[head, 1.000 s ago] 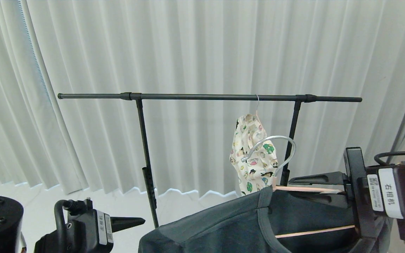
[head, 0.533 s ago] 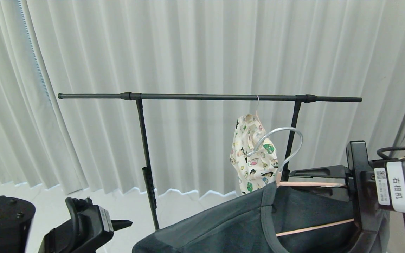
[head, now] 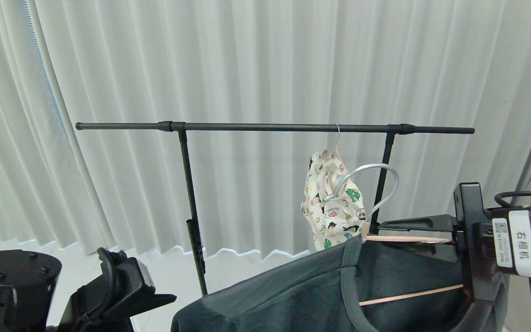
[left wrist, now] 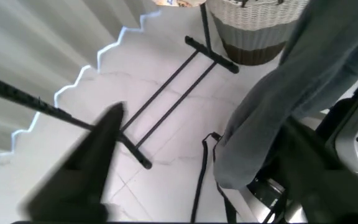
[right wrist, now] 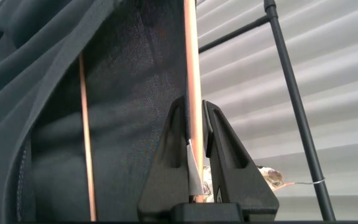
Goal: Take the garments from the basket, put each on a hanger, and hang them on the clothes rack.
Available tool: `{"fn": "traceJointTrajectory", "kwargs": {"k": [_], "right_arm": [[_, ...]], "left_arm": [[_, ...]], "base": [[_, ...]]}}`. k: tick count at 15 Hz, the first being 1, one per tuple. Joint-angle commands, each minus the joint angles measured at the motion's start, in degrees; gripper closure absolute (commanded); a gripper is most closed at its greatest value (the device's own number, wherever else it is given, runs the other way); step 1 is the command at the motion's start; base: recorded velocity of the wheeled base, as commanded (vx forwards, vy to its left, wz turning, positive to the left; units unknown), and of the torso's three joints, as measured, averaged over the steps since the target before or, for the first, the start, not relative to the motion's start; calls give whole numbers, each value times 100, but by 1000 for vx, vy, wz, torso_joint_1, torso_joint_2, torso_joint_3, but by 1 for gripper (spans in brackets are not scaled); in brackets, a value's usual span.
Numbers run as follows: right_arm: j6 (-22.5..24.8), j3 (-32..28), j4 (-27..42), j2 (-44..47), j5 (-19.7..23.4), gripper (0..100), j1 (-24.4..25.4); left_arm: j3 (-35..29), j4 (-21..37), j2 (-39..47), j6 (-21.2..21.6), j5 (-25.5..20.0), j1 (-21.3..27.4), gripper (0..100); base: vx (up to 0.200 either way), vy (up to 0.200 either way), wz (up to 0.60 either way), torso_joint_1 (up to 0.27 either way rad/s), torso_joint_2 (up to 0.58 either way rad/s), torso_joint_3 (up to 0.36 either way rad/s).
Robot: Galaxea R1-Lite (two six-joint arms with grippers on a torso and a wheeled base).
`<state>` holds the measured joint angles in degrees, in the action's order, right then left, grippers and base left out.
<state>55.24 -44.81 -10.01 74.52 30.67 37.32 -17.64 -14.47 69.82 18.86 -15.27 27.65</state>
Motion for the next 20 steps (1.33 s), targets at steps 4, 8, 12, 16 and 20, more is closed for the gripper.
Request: {"fn": "traceJointTrajectory", "kwargs": {"k": [4, 8, 12, 16, 20], "right_arm": [[-4, 8, -1, 10, 0, 100, -31], [5, 8, 8, 19, 0, 100, -93], [5, 8, 8, 19, -17, 100, -110], [14, 8, -1, -8, -53, 100, -321], [110, 8, 34, -140, -44, 100, -1297]], "left_arm": [[-29, -56, 23, 4, -2, -796, 100], [-20, -355, 94, 4, -11, -1315, 100], [-29, -407, -29, 4, -11, -1139, 100], [-29, -434, -188, 21, -11, -954, 0], [-55, -451, -399, -5, -19, -963, 0]], "base": [[0, 0, 0, 0, 0, 0], [0, 0, 0, 0, 0, 0], [0, 0, 0, 0, 0, 0], [0, 0, 0, 0, 0, 0], [0, 0, 0, 0, 0, 0]]}}
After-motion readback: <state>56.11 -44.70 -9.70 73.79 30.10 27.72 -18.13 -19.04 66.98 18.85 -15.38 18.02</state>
